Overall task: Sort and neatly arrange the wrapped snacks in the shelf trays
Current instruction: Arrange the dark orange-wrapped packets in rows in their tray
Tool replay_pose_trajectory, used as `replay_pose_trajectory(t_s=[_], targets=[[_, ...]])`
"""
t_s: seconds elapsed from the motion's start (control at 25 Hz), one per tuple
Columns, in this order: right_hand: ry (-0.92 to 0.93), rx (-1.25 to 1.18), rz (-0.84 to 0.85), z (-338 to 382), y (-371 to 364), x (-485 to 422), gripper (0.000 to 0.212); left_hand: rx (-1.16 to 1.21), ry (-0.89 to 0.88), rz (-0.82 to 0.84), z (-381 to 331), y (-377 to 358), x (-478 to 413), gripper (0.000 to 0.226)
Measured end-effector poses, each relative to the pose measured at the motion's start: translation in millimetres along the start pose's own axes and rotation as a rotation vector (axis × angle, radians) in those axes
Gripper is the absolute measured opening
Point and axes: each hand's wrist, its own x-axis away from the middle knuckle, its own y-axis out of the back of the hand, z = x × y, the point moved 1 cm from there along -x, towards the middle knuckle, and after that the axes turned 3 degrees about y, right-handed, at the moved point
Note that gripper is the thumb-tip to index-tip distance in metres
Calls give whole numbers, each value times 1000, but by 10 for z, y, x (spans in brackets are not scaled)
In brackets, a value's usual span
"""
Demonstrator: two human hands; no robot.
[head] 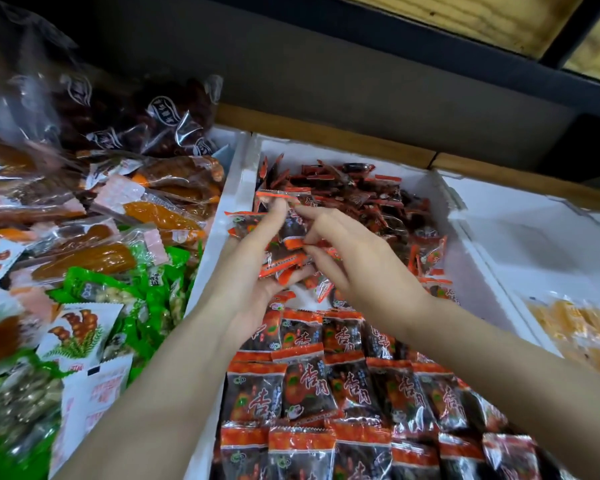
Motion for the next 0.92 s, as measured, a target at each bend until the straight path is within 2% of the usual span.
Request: replay_pose_trajectory(t_s=[0.08, 0.16, 0.24, 0.28, 0.32, 0.4, 0.48, 0.64, 0.8, 0.92], targets=[[11, -136, -10, 16, -14, 8, 10, -76, -33, -63, -19, 7, 19, 9], [-63, -255, -43, -27, -12, 12, 23, -88, -53, -146, -60, 19, -1, 5], [-191, -205, -125, -232, -64, 27, 24, -83, -80, -205, -99, 55, -17, 10], [-283, -129, -96, -383, -120, 25, 20, -84, -91, -224, -130, 70, -22, 14], [-381, -46, 10, -518, -200, 16, 18, -79, -109, -238, -134, 94, -21, 18], [-518, 54, 264, -691, -378, 6, 29, -79, -112, -222, -186, 60, -38, 24], [-585, 63, 337, -735, -499, -33, 40, -75, -32, -150, -243, -32, -26, 31], [-640, 68, 322, -695, -656, -77, 43, 24, -8, -64, -228, -28, 5, 36], [-623, 60, 294, -628, -651, -67, 39, 3, 37, -120, -208, -36, 23, 38], [-503, 306, 289, -598, -611, -112, 45, 21, 70, -75, -234, -33, -12, 33]])
